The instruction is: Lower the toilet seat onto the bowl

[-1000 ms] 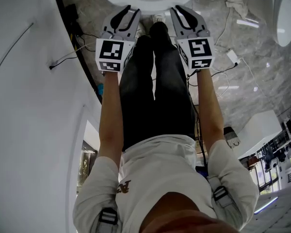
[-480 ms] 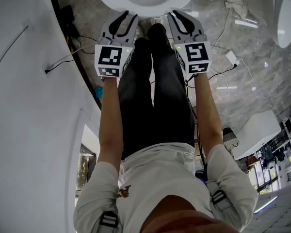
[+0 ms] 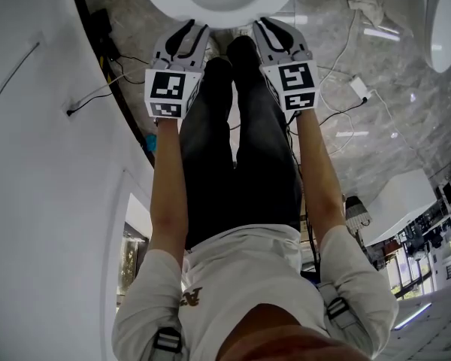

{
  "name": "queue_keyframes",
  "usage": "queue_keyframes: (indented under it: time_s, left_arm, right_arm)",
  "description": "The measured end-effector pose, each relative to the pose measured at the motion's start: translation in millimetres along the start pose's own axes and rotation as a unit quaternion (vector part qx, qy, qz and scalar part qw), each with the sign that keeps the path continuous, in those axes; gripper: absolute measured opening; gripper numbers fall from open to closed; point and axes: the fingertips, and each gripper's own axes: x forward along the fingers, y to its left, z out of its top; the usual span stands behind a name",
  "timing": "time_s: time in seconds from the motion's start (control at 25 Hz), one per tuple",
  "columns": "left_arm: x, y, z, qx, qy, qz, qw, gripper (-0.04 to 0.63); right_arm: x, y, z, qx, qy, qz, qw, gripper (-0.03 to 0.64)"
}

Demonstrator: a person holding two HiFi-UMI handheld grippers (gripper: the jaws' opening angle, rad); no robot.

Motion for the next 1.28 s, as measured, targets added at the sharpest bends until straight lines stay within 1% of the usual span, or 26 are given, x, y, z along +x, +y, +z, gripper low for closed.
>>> queue_keyframes:
  time_s: [0.32, 0.68, 0.96, 1.28]
  left_arm:
    - [9.8, 2.5, -21.3, -0.004, 0.026, -0.009, 0.9996, 0.117]
    - [25.5, 6.5, -44.0, -0.012, 0.045, -0.018, 0.9987, 0.117]
    - [37.7, 9.4, -63.9, -0.012, 0.069, -0.032, 0.997, 0.117]
    - [49.8, 12.1, -83.2, -0.02, 0.089, -0.038, 0.9951, 0.117]
  right_arm:
    - [12.2, 2.4, -19.8, 0.011, 0.026, 0.005, 1.0, 0.057]
    - [25.9, 1.1, -41.6, 0.023, 0.049, 0.002, 0.999, 0.055]
    - [39.8, -1.3, -60.2, 0.032, 0.071, -0.002, 0.997, 0.052]
    - [53.4, -3.0, -79.8, 0.039, 0.091, -0.005, 0.995, 0.051]
